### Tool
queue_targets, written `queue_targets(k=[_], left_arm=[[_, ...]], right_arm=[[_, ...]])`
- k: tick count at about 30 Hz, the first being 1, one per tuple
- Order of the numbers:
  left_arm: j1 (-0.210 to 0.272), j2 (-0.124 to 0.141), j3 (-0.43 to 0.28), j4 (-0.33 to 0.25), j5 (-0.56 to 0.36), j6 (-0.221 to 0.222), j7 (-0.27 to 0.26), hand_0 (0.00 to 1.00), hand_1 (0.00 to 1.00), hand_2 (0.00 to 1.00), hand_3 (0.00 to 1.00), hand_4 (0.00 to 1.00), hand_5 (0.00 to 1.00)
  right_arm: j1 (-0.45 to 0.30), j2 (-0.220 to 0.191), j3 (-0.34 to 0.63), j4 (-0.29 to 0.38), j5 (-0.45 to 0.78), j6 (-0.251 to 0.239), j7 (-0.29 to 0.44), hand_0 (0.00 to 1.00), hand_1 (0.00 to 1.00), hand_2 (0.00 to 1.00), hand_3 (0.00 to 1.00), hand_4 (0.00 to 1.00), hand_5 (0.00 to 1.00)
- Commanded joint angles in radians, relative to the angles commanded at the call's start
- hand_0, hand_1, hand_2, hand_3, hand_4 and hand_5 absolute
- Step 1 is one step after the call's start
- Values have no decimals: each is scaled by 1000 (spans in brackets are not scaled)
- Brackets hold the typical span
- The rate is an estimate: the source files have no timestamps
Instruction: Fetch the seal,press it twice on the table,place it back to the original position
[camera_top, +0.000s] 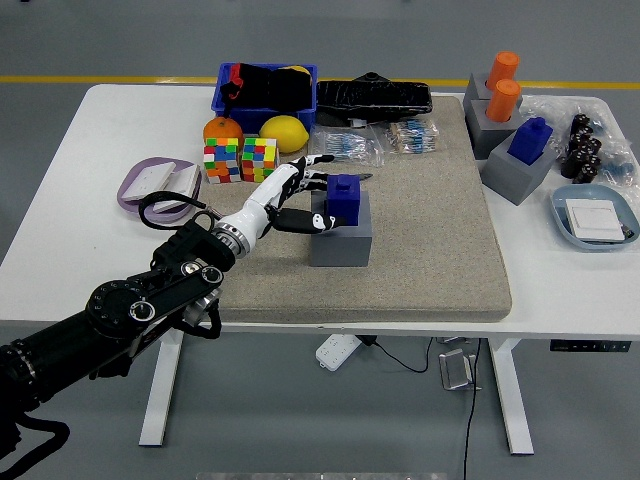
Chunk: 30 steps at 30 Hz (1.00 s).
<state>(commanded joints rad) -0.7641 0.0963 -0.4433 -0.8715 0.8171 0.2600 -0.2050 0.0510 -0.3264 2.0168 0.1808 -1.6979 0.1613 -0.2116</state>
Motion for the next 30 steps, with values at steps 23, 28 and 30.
queue_targets(k=[23,28,30], left_arm=[[-20,-40,14,21,-12,29,-22,847,760,725,868,898,2],[-24,-47,15,31,-8,34,-21,839,737,702,862,865,2],[-27,-48,19,34,-4,37,-18,839,737,702,862,865,2]], right_arm=[[5,-3,-14,3,12,1,0,869,732,712,721,831,506],[5,-4,-16,3,14,1,0,869,731,713,722,831,507],[5,-4,-15,3,12,1,0,869,731,713,722,831,507]])
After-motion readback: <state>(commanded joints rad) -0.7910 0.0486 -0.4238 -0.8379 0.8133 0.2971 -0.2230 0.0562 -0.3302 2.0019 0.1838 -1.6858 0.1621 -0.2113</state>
